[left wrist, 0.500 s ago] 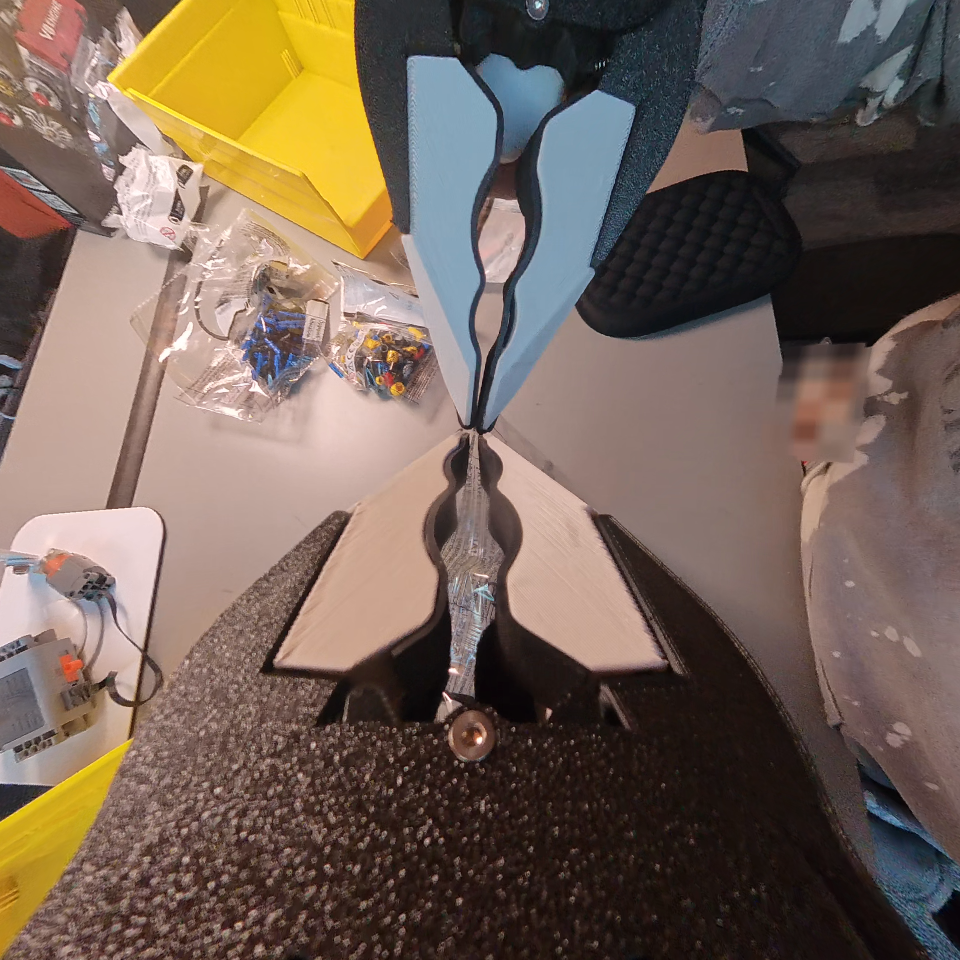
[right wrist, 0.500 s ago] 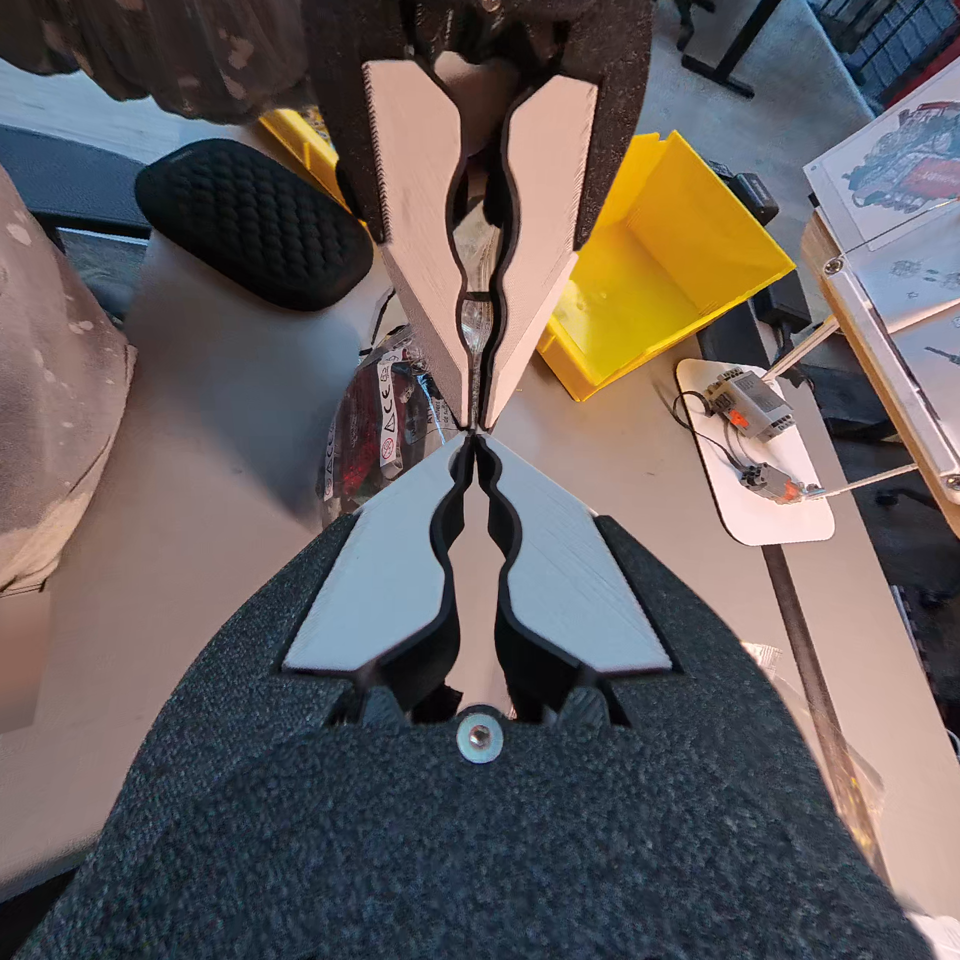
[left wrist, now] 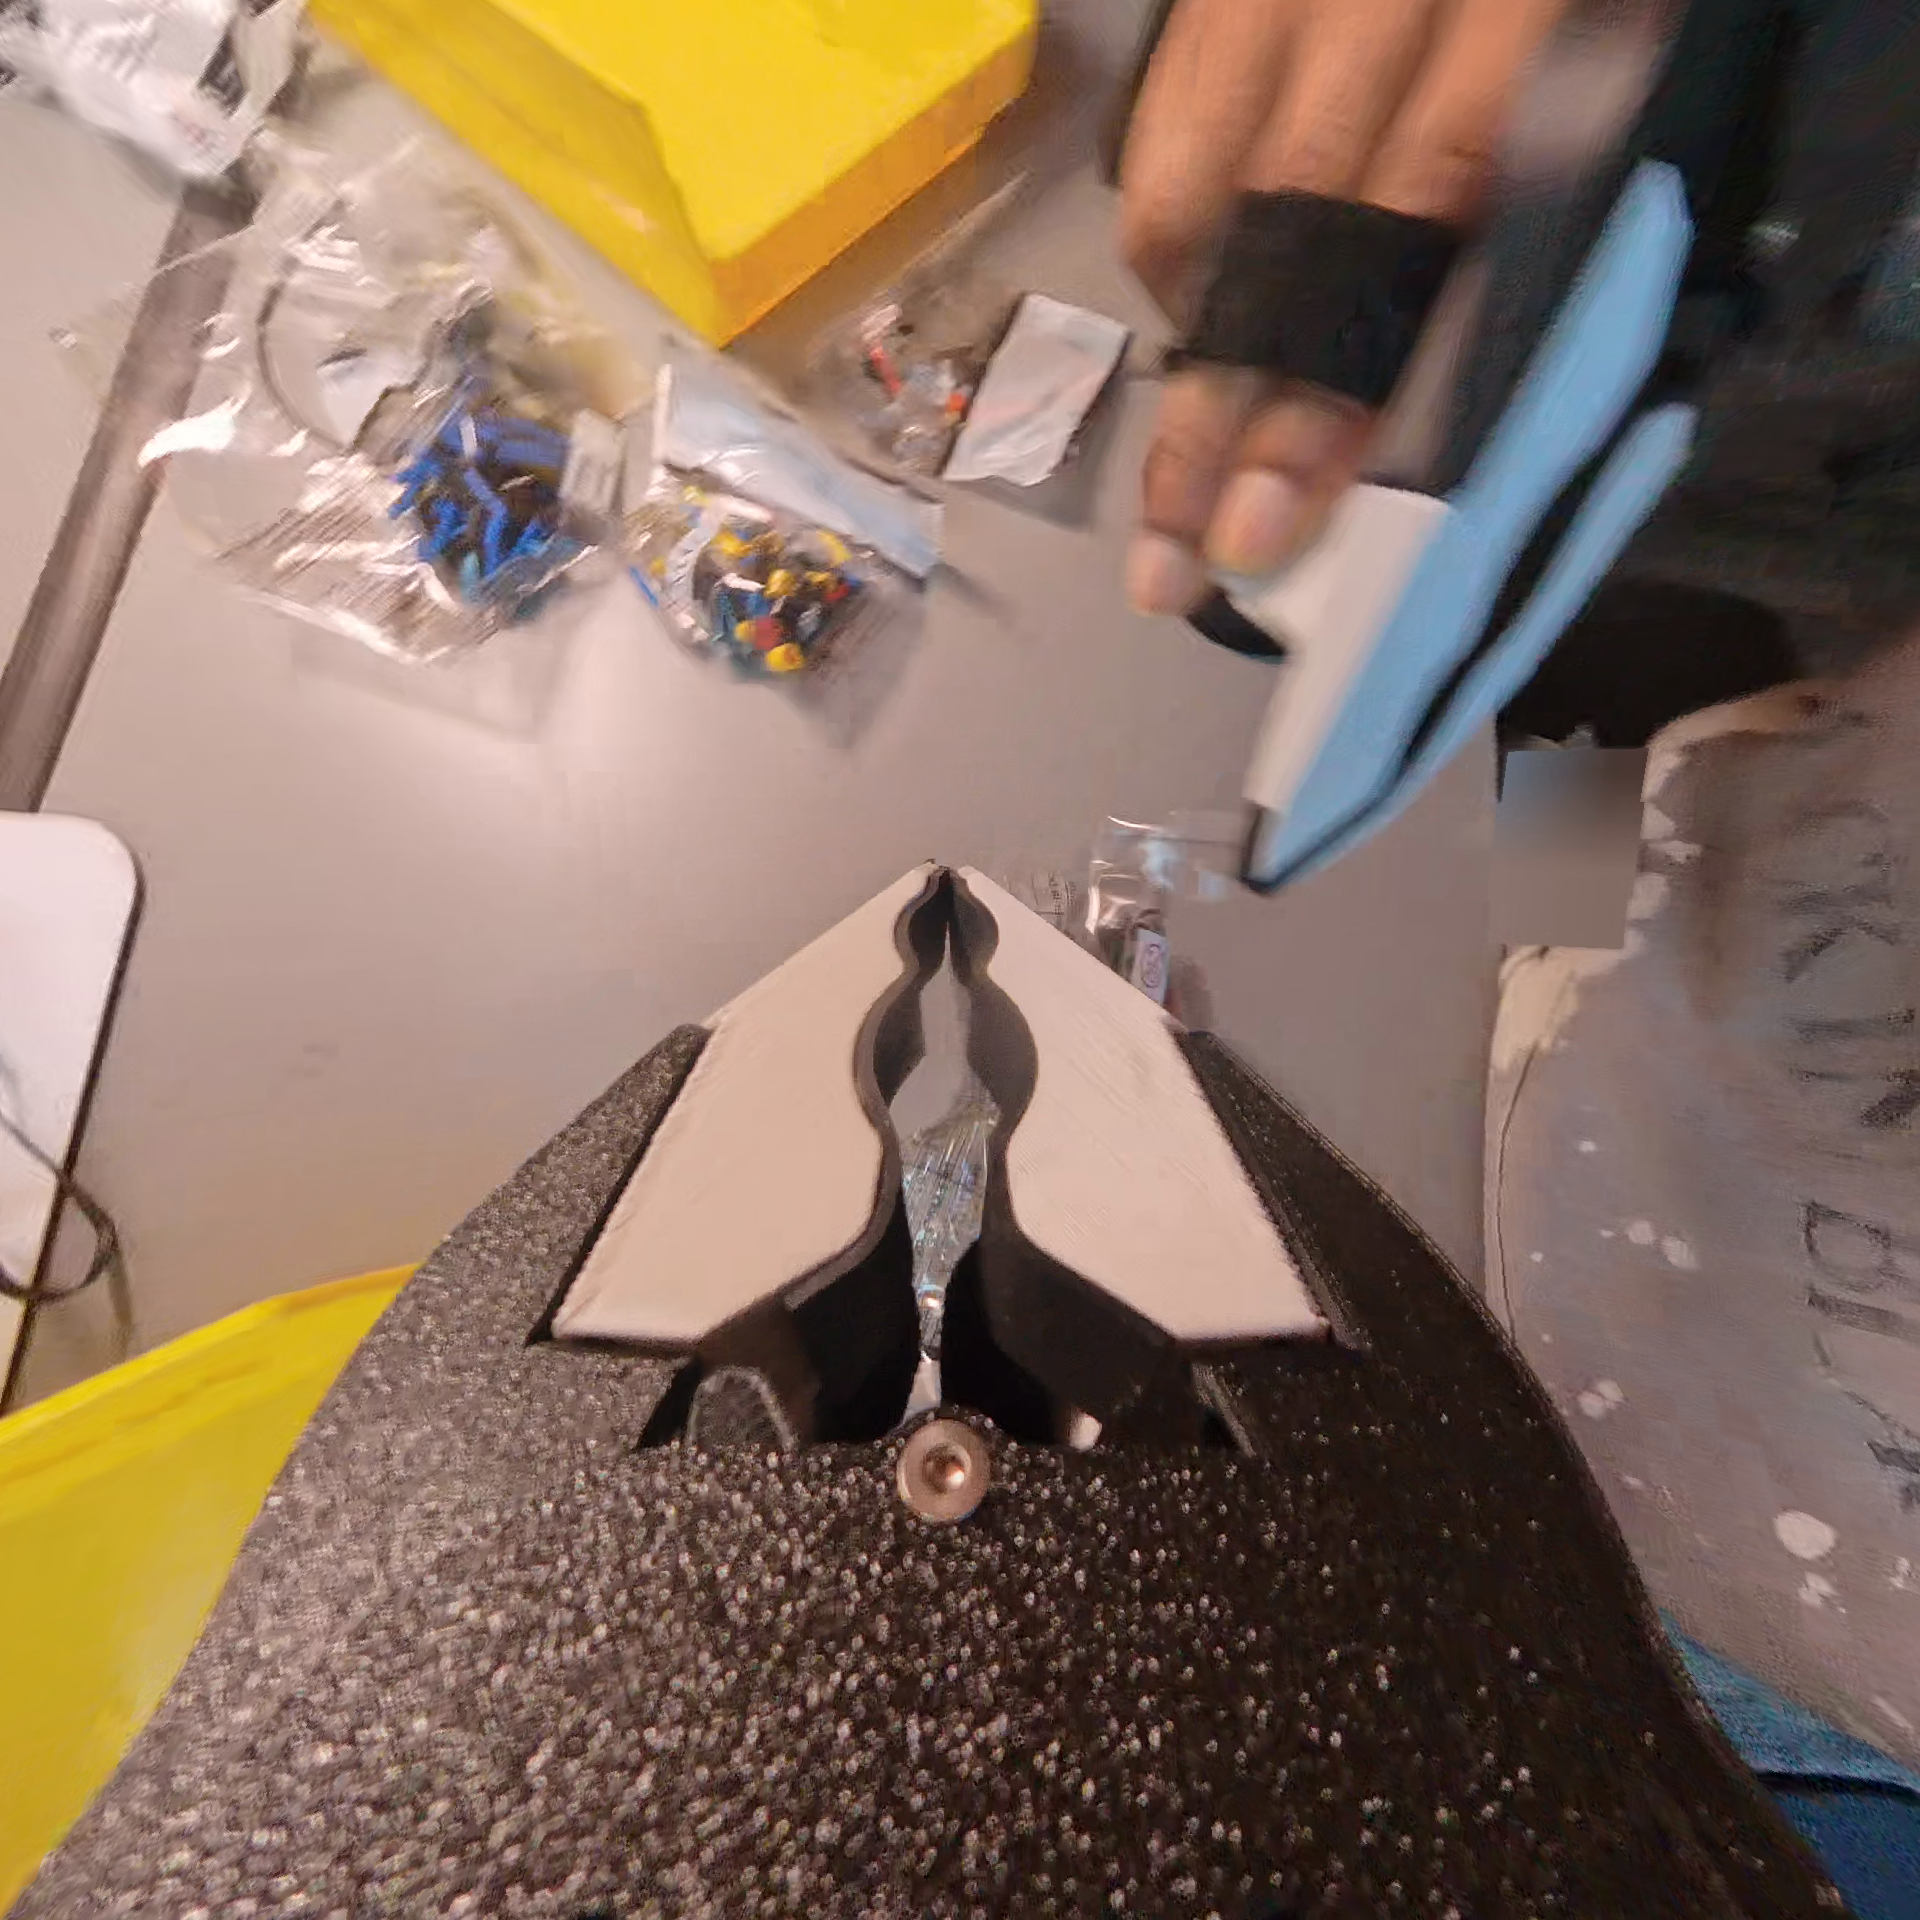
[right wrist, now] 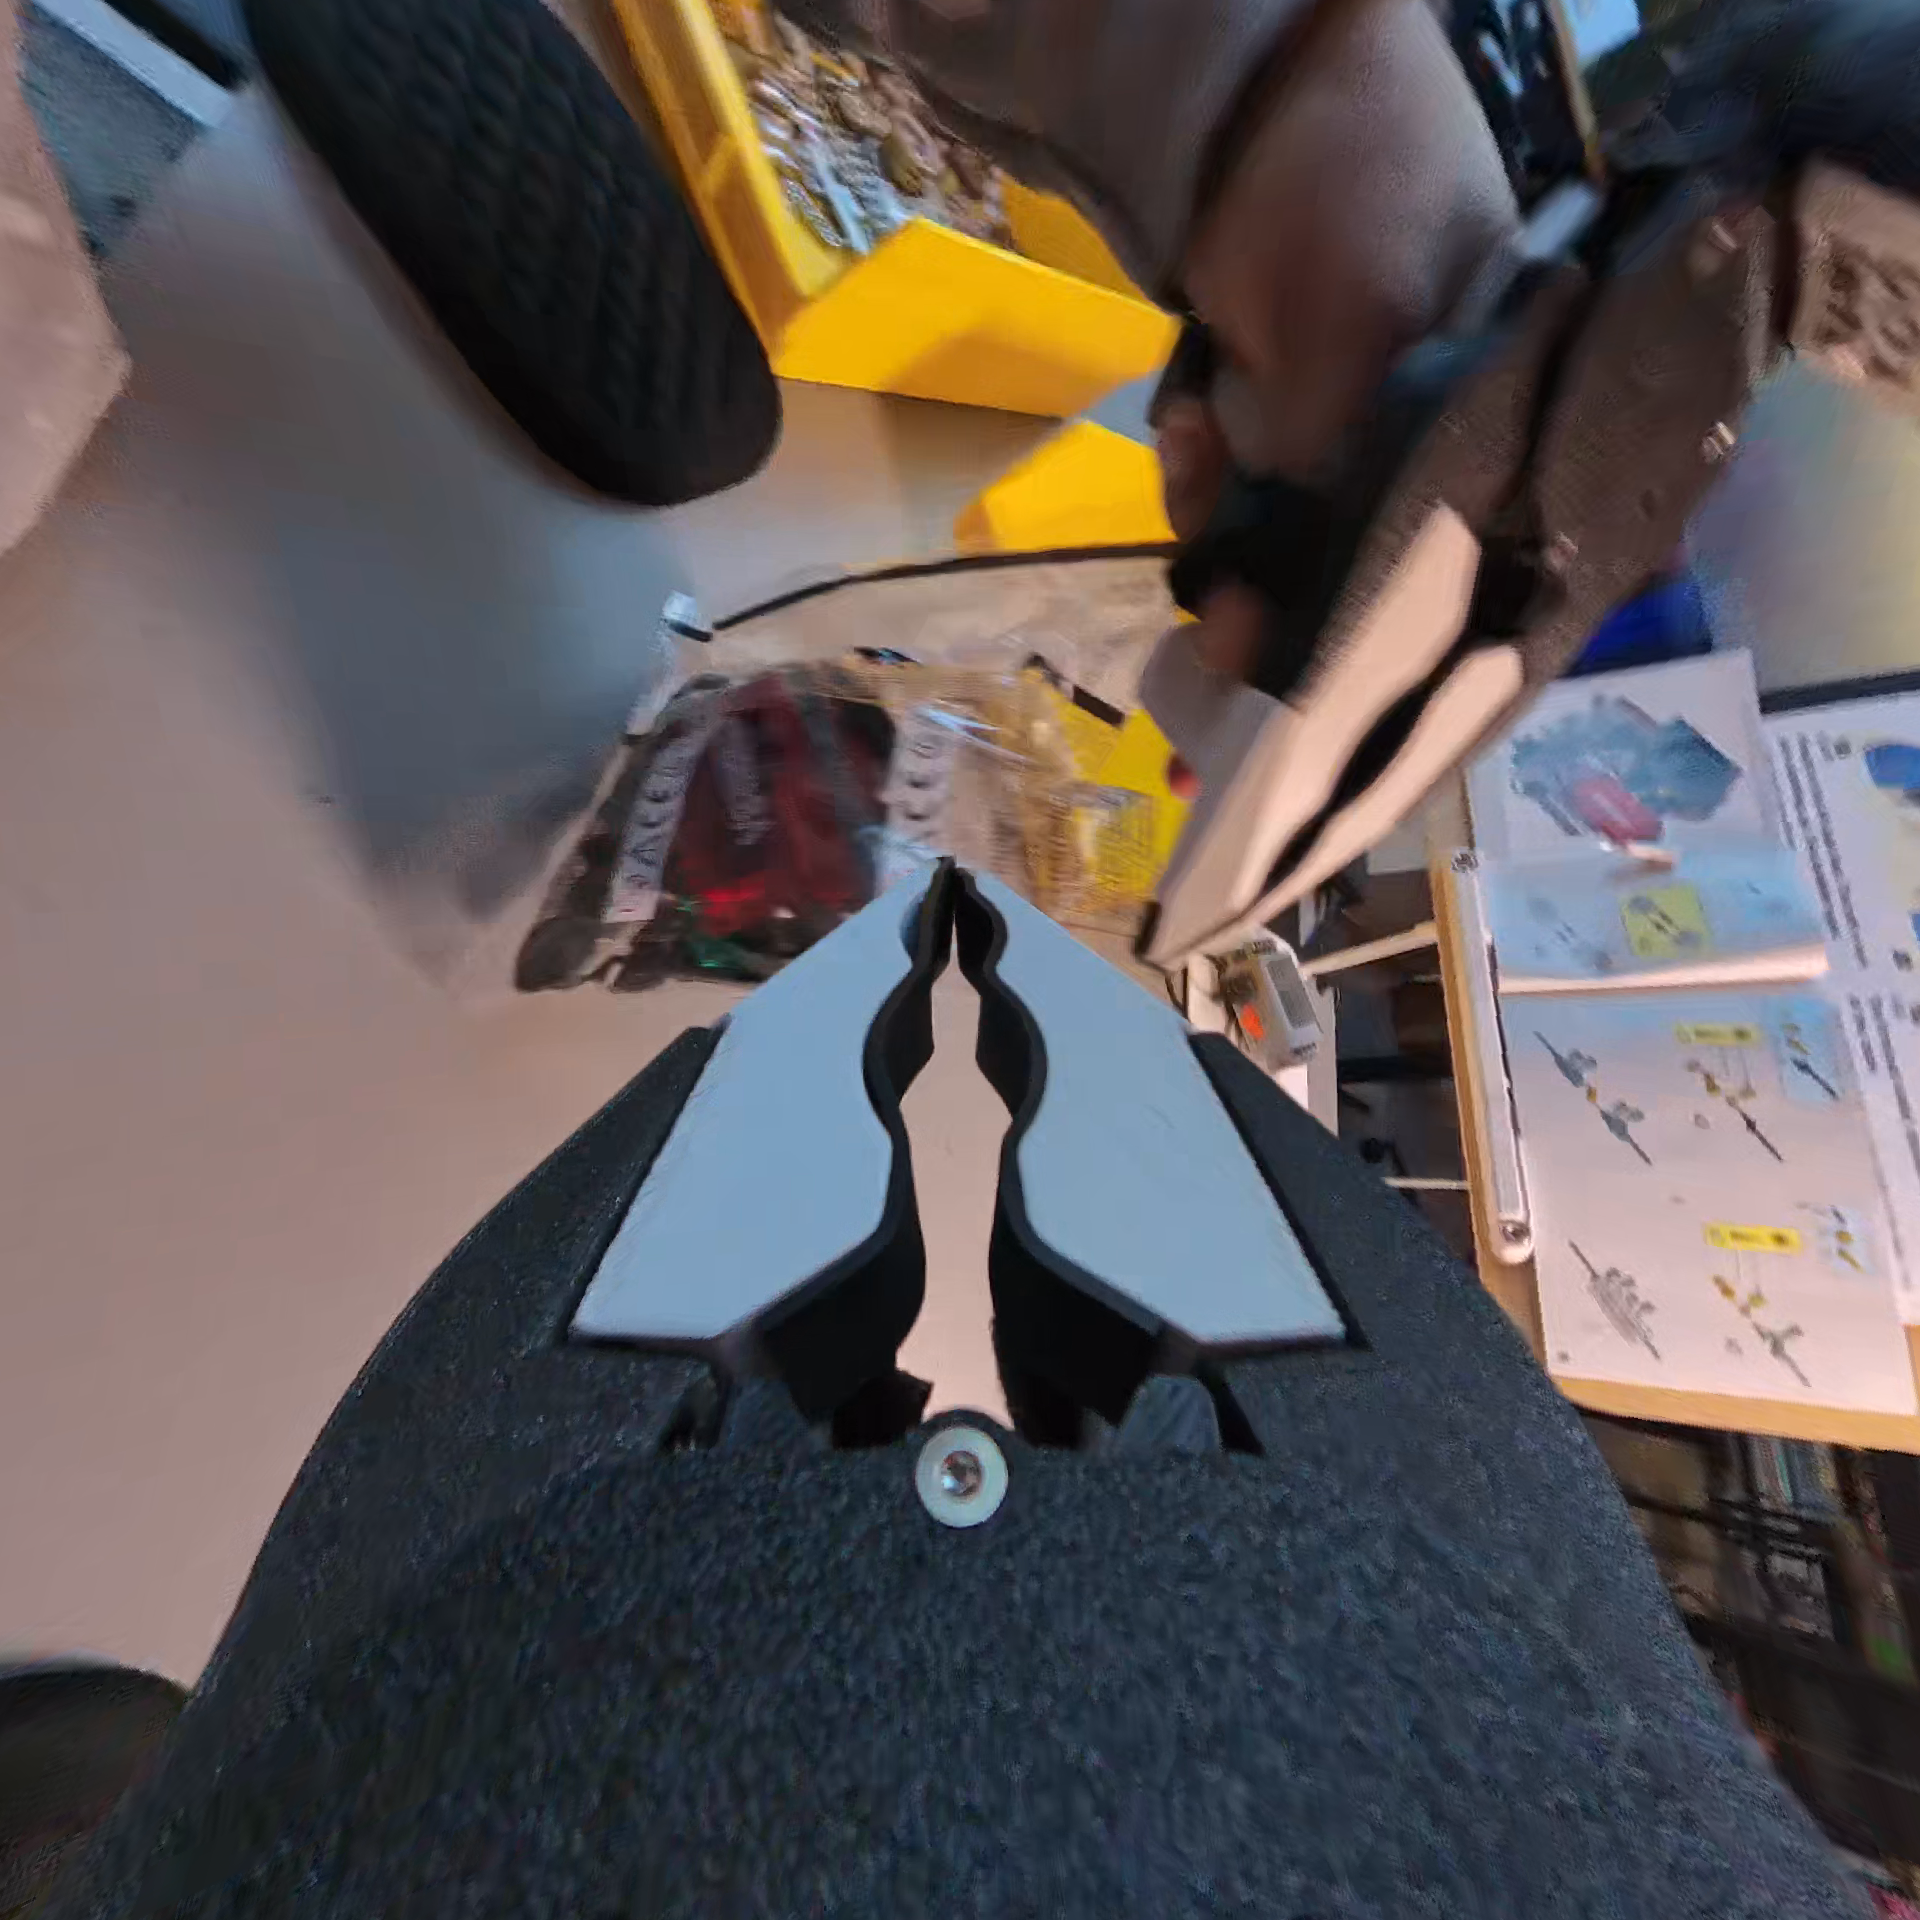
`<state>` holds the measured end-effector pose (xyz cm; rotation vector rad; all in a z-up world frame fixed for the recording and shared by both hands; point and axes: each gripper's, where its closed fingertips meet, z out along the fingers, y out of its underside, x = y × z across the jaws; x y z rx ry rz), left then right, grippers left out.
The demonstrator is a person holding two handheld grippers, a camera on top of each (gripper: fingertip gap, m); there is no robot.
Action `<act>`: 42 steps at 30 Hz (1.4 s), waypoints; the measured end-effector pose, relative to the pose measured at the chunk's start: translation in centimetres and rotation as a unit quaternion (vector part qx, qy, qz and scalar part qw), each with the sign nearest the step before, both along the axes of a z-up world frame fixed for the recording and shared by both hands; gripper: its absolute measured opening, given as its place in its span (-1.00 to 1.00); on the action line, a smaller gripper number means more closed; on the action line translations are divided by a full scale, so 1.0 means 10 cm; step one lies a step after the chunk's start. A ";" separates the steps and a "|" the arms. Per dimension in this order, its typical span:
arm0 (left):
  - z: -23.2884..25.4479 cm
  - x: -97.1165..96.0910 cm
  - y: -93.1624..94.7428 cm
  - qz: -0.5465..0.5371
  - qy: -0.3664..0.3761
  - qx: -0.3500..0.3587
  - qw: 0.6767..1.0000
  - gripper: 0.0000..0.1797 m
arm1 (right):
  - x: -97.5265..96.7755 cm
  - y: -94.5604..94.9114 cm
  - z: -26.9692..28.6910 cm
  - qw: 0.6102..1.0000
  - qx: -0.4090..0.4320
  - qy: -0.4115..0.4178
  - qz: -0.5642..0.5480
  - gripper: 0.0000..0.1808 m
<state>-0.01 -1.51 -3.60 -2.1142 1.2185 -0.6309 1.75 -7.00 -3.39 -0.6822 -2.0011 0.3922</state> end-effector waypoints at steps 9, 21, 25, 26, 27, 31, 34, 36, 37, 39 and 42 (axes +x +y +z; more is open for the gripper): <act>0.19 0.04 -0.24 -0.050 -0.032 -0.004 0.998 -1.00 | 0.02 0.07 0.20 0.995 -0.090 0.049 -0.018 -1.00; 0.63 0.02 -0.31 -0.047 -0.139 0.088 0.985 -1.00 | 0.07 0.48 -0.01 0.928 -0.362 0.052 -0.077 -0.36; 0.74 0.04 -0.37 -0.064 -0.169 0.117 0.977 -1.00 | 0.00 0.65 -0.23 0.918 -0.389 0.034 -0.063 -0.25; 0.78 0.04 -0.38 -0.063 -0.179 0.125 0.974 -1.00 | 0.02 0.62 -0.32 0.914 -0.403 0.003 -0.047 -0.24; 0.81 0.03 -0.38 -0.061 -0.189 0.134 0.971 -1.00 | 0.05 0.53 -0.39 0.901 -0.432 -0.037 -0.022 -0.23; 0.81 -0.09 -0.35 -0.029 -0.228 0.153 0.961 -1.00 | 0.21 0.31 -0.41 0.877 -0.465 -0.118 0.030 -0.67; 0.78 -0.27 -0.34 0.007 -0.285 0.144 0.948 -1.00 | 0.32 0.41 -0.21 0.895 -0.425 -0.135 0.002 -0.81; 0.79 -0.40 -0.37 0.027 -0.332 0.133 0.934 -1.00 | 0.39 0.40 0.06 0.907 -0.397 -0.140 -0.005 -0.85; 0.77 -0.44 -0.39 0.035 -0.352 0.127 0.927 -1.00 | 0.42 0.40 0.17 0.914 -0.380 -0.145 -0.012 -0.85; 0.58 -0.47 -0.41 0.056 -0.379 0.103 0.918 -1.00 | 0.44 0.48 0.23 0.925 -0.341 -0.160 -0.050 -0.84; -0.11 -0.53 -0.26 0.119 -0.363 0.037 0.923 -1.00 | 0.42 0.67 -0.31 0.911 -0.330 -0.221 -0.109 -0.81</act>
